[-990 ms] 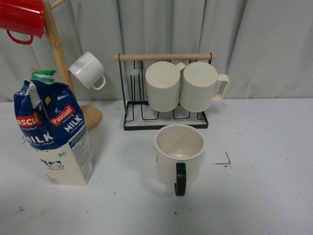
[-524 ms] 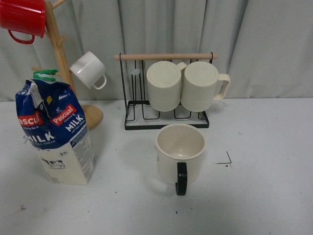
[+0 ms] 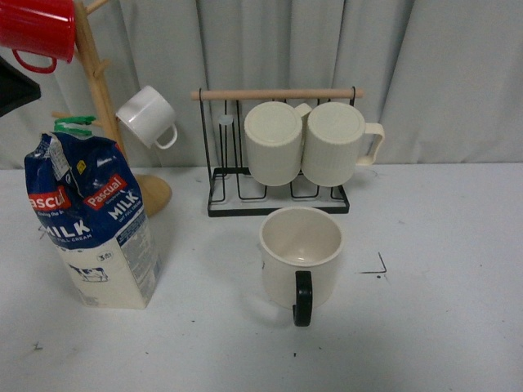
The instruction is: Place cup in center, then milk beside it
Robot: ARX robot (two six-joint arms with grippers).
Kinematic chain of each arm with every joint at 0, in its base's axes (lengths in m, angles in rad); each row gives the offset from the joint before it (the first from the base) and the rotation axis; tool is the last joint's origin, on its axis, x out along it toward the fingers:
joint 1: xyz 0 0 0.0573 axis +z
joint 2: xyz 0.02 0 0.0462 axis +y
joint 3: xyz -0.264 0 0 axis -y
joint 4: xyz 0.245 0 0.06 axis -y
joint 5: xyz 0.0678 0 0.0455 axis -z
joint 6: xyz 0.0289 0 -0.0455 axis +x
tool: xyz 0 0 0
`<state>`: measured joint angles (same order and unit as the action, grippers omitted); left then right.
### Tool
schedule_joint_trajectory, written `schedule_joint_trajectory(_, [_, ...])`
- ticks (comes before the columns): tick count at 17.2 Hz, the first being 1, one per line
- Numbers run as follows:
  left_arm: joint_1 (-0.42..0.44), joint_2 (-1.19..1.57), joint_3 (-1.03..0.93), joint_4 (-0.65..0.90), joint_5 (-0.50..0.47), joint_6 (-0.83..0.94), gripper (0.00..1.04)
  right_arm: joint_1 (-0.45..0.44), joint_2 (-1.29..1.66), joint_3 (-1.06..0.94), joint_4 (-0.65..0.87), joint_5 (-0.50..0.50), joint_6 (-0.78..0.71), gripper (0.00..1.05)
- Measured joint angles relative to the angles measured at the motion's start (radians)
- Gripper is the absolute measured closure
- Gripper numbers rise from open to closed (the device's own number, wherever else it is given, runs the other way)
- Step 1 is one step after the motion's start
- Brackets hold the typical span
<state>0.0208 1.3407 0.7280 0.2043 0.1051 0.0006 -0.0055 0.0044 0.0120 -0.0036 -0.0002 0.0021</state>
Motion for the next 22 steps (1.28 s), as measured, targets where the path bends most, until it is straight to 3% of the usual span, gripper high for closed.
schedule_joint_trajectory(2, [-0.008,0.059,0.032,0.016,0.022,-0.011,0.07,0.0,0.0,0.0,0.0,0.0,0.0,0.06])
schedule_joint_trajectory(17, [-0.096,0.283,0.056,0.053,-0.072,0.054,0.07,0.0,0.0,0.0,0.0,0.0,0.0,0.06])
schedule_joint_trajectory(20, [-0.096,0.289,0.058,0.062,-0.087,0.032,0.25,0.0,0.0,0.0,0.0,0.0,0.0,0.06])
schedule_joint_trajectory(22, [-0.096,0.289,0.058,0.068,-0.096,0.022,0.49,0.0,0.0,0.0,0.0,0.0,0.0,0.06])
